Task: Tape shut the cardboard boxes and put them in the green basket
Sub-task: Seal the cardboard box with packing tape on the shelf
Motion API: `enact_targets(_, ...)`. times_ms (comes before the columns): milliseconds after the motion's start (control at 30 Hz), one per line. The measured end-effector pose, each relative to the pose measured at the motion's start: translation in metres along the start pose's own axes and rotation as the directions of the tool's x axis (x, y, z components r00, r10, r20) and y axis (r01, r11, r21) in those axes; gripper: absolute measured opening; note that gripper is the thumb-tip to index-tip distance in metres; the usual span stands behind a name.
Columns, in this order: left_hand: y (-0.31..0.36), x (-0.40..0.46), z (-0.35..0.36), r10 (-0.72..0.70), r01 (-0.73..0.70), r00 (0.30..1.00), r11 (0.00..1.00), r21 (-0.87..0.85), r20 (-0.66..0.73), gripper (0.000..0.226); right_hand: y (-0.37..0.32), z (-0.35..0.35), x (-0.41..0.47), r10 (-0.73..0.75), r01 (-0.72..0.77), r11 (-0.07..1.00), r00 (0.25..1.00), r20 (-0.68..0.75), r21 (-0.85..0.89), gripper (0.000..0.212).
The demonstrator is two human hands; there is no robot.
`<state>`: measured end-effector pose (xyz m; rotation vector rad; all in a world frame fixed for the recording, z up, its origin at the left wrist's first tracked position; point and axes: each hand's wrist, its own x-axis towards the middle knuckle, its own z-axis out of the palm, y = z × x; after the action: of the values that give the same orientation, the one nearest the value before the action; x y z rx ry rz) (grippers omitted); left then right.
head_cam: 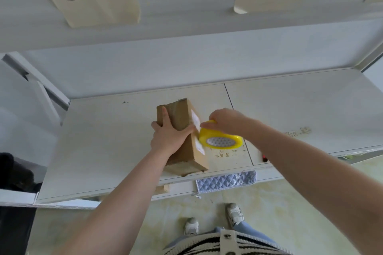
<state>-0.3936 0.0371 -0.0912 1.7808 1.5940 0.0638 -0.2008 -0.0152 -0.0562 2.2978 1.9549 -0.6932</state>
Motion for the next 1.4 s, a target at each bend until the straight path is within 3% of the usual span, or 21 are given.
enact_targets(133,0.013,-0.006,0.02,-0.004,0.066,0.992,0.871,-0.487,0.128,0.118,0.0,-0.044,-0.006,-0.013,-0.009,0.974,0.995,-0.097,-0.225,0.056)
enact_targets(233,0.005,-0.008,0.028,0.048,0.08,0.98,0.791,-0.606,0.193,0.114,-0.015,-0.049,-0.002,0.002,-0.03,0.949,0.996,-0.089,-0.315,0.056)
enact_targets(333,-0.008,-0.001,0.016,0.074,0.115,0.958,0.788,-0.605,0.278,0.114,-0.029,-0.04,0.005,-0.013,-0.007,0.956,0.998,-0.067,-0.294,0.052)
enact_targets(433,-0.015,0.005,0.009,0.055,0.083,0.975,0.804,-0.588,0.214,0.085,-0.036,-0.045,0.011,-0.041,0.041,0.986,0.999,0.004,-0.159,0.057)
enact_targets(500,-0.013,-0.001,0.014,0.063,0.058,0.986,0.736,-0.675,0.153,0.058,-0.038,-0.052,0.015,-0.073,0.074,0.997,0.992,0.102,-0.011,0.058)
enact_targets(567,-0.012,-0.008,0.023,0.047,0.08,0.989,0.641,-0.763,0.143,0.051,-0.041,-0.054,0.018,-0.1,0.095,0.994,0.986,0.131,0.047,0.053)
enact_targets(733,-0.029,-0.004,0.03,0.054,-0.027,0.998,0.716,-0.698,0.017,0.047,-0.067,-0.04,0.022,-0.108,0.106,0.99,0.994,-0.017,-0.094,0.06)
enact_targets(833,-0.043,0.002,0.034,0.045,-0.056,0.998,0.693,-0.719,-0.034,0.039,-0.082,-0.027,0.025,-0.163,0.145,0.97,0.983,-0.081,-0.195,0.062)
enact_targets(1000,-0.05,0.007,0.039,0.025,-0.062,0.998,0.68,-0.73,-0.061,0.033,-0.068,-0.035,0.027,-0.152,0.152,0.987,0.988,0.002,-0.045,0.053)
enact_targets(1167,-0.052,0.01,0.041,0.066,-0.102,0.995,0.7,-0.707,-0.078,0.034,-0.032,-0.041,0.016,-0.06,0.057,0.961,0.998,-0.002,-0.272,0.06)
enact_targets(1400,-0.053,0.013,0.043,0.081,-0.114,0.993,0.722,-0.682,-0.081,0.035,-0.008,-0.018,0.022,0.12,-0.111,0.934,0.993,0.006,-0.339,0.072)
